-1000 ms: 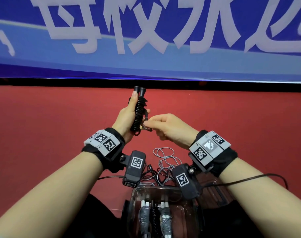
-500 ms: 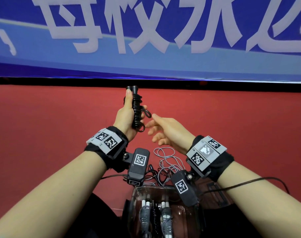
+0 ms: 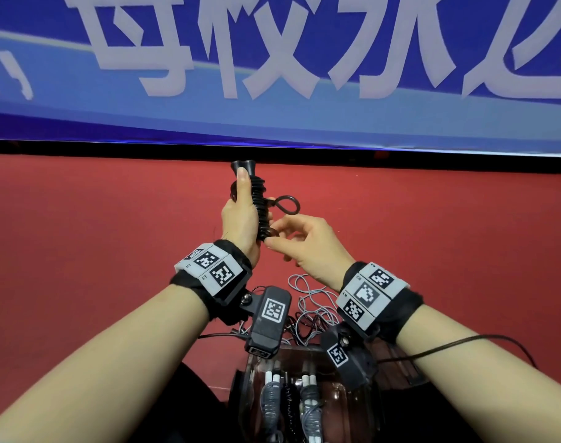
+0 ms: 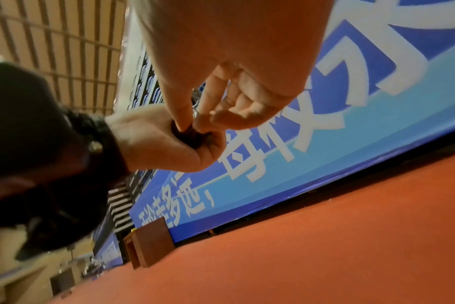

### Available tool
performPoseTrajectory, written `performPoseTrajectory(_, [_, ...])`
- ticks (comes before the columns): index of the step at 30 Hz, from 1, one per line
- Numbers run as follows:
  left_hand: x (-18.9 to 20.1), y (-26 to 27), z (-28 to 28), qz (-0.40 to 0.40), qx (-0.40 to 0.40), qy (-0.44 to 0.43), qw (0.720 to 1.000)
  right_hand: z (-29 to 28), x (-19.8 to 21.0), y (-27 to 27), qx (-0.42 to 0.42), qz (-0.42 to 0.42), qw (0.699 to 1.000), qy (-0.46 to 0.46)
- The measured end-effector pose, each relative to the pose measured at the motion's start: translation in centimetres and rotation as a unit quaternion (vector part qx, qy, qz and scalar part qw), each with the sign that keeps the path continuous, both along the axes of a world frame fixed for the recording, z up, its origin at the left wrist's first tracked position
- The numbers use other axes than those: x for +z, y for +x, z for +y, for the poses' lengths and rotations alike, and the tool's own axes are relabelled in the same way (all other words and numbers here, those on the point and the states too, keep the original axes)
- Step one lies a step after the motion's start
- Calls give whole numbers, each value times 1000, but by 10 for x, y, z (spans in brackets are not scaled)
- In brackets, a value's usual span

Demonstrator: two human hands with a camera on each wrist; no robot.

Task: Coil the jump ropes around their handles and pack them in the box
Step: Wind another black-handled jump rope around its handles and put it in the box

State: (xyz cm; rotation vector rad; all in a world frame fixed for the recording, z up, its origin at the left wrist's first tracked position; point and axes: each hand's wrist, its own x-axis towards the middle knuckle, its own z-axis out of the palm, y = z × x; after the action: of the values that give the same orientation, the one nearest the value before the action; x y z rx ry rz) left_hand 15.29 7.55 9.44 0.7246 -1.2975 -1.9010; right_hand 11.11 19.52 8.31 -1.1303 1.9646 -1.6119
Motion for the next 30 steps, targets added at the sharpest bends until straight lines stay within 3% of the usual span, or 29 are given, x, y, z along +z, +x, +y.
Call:
performPoseTrajectory(9, [-4, 0, -2, -18, -40, 20, 999, 2, -2, -2, 6, 84, 996, 3])
performPoseTrajectory(14, [0, 2, -5, -27, -114, 94, 989, 4, 4, -12, 32, 42, 999, 9])
performPoseTrajectory(25, [0, 1, 0, -45, -45, 116, 991, 6, 2, -9, 17, 104, 994, 34])
performPoseTrajectory(30, [-10, -3, 4, -69, -46, 63, 995, 5, 1, -11, 10, 176, 981, 78])
